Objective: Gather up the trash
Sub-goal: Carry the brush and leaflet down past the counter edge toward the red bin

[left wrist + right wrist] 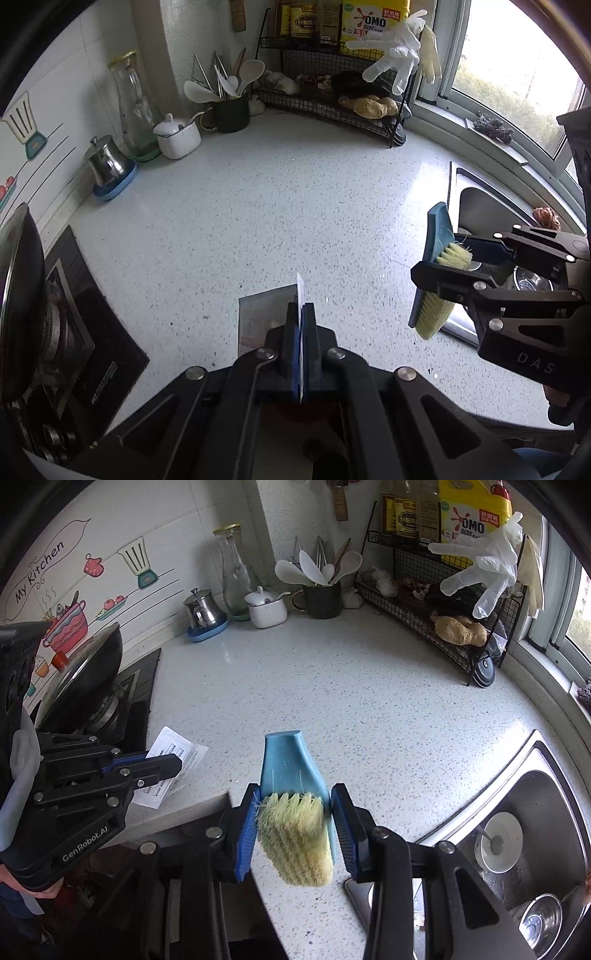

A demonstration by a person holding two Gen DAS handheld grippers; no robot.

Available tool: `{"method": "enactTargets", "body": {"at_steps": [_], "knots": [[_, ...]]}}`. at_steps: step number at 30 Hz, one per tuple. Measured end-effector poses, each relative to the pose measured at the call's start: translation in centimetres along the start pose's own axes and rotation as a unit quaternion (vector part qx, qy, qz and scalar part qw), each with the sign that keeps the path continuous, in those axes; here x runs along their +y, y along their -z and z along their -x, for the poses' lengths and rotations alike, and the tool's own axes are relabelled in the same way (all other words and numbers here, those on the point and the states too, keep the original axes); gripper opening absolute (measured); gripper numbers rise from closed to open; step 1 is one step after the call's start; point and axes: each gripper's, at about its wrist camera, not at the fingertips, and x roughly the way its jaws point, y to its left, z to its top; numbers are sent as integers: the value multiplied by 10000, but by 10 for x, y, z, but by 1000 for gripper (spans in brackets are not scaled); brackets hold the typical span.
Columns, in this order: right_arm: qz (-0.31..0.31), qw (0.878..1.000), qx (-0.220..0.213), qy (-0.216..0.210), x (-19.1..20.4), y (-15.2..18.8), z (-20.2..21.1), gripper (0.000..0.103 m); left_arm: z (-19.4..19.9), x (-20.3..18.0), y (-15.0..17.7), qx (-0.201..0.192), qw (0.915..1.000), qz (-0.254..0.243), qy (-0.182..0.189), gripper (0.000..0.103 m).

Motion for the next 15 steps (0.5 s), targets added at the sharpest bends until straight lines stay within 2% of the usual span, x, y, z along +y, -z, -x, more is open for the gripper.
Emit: {"method": "enactTargets", "body": {"at_steps": [7,15], "knots": [[160,9997,152,-88,42,39,10,36,28,17,69,84,9997,242,-48,1],[245,9979,582,-150,72,86,-3,36,19,28,141,483,9973,559,38,1]]}}
